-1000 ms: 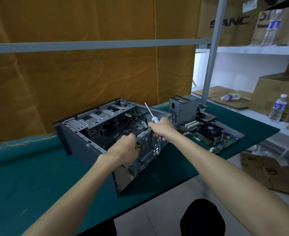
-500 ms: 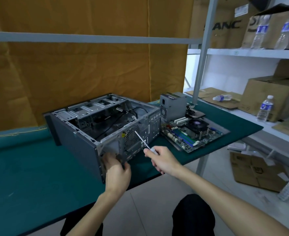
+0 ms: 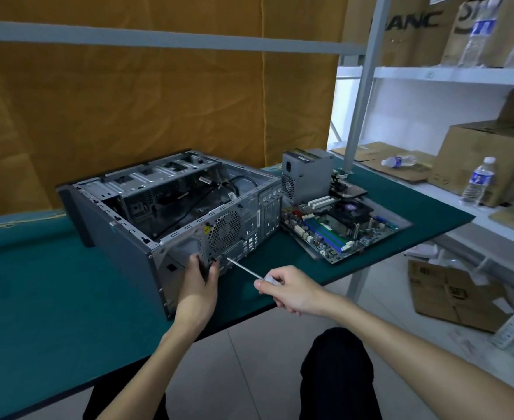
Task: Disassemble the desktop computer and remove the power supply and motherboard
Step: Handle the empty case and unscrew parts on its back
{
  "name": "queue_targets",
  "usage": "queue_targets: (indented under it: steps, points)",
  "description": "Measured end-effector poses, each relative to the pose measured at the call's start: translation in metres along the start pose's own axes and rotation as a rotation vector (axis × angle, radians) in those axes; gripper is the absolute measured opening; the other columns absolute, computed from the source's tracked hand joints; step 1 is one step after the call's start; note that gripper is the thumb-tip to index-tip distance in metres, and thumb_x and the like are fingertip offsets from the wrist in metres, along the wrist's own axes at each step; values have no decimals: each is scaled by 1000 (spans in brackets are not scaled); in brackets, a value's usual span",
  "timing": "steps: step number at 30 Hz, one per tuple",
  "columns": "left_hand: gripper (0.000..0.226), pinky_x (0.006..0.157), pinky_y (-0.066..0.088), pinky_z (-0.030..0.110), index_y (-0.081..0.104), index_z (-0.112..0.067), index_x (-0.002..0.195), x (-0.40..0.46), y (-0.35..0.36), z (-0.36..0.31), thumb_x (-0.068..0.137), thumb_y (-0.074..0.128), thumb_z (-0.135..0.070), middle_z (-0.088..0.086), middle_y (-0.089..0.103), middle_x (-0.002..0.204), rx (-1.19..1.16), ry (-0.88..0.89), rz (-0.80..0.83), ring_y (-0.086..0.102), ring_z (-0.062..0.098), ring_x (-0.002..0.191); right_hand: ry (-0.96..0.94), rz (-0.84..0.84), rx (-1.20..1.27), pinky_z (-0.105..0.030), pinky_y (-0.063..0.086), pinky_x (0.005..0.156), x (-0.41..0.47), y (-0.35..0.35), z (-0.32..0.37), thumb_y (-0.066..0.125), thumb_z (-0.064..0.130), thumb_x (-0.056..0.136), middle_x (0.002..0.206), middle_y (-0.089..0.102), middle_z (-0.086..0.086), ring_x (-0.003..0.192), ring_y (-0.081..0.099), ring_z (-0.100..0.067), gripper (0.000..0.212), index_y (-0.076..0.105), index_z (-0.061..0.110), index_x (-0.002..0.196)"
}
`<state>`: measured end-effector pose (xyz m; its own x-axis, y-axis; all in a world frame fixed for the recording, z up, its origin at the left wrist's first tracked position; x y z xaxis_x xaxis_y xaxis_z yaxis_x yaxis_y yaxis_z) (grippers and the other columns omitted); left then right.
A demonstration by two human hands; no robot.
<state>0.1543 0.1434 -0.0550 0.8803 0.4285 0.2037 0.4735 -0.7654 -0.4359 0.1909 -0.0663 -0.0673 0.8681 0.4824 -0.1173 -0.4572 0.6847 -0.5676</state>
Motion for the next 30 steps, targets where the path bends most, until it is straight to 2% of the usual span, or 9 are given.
queue_targets:
  steps: [2,6,13,19,26,28,30]
  points:
    - [17,55,39,30,47,-20,96,-3,-3,-2,104,53,-34,3,57,80,13,23,-23,57,18,69,-9,13,-10,-23,37,39,-4,2,1,60,61,88,58,59,5,42,47,-11,44,64,17,89]
    - [13,58,39,25,49,-21,107,-6,-6,-4,103,55,-32,-6,59,87,18,41,-25,57,9,77,-15,20,-9,-22,38,40,-9,5,3,60,57,89,63,65,5,44,48,-10,33,66,24,92]
    - [14,58,38,23,45,-20,105,-7,-7,0,101,59,-22,-4,56,87,27,33,-14,55,8,77,-38,36,-11,-22,38,39,-11,18,4,58,60,86,66,67,5,47,50,-11,34,65,28,89]
    - [10,69,46,28,50,-18,103,-5,-6,2,99,60,-18,-2,63,90,-70,41,2,60,13,83,-33,21,11,-23,38,38,-8,17,-1,57,55,90,65,67,4,45,50,-12,27,67,30,90]
    - [23,67,39,6,54,-27,105,-3,-4,4,94,62,-8,-18,64,94,-73,30,32,59,-12,84,-43,16,4,-23,38,39,-5,18,2,56,53,92,65,68,4,44,50,-11,28,69,29,90]
    - [22,71,41,9,54,-27,105,-3,-4,3,95,63,-10,-20,63,96,-84,39,25,59,-12,86,-42,15,3,-23,37,38,-4,18,2,55,54,91,65,68,4,44,50,-11,29,69,29,92]
    - [17,77,43,20,54,-23,106,-3,-5,3,96,64,-15,-16,63,96,-80,40,12,59,-3,89,-39,15,9,-23,37,38,-4,18,1,55,54,90,65,68,3,44,50,-12,29,69,28,92]
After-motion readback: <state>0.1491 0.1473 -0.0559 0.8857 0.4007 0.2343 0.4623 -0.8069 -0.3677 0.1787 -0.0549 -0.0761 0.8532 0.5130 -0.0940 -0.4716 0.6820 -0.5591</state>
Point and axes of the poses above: each hand's wrist, its own x-axis towards the middle knuckle, its own y-axis out of the palm, z = x × y, the point moved 10 cm from there along x, towards the middle knuckle
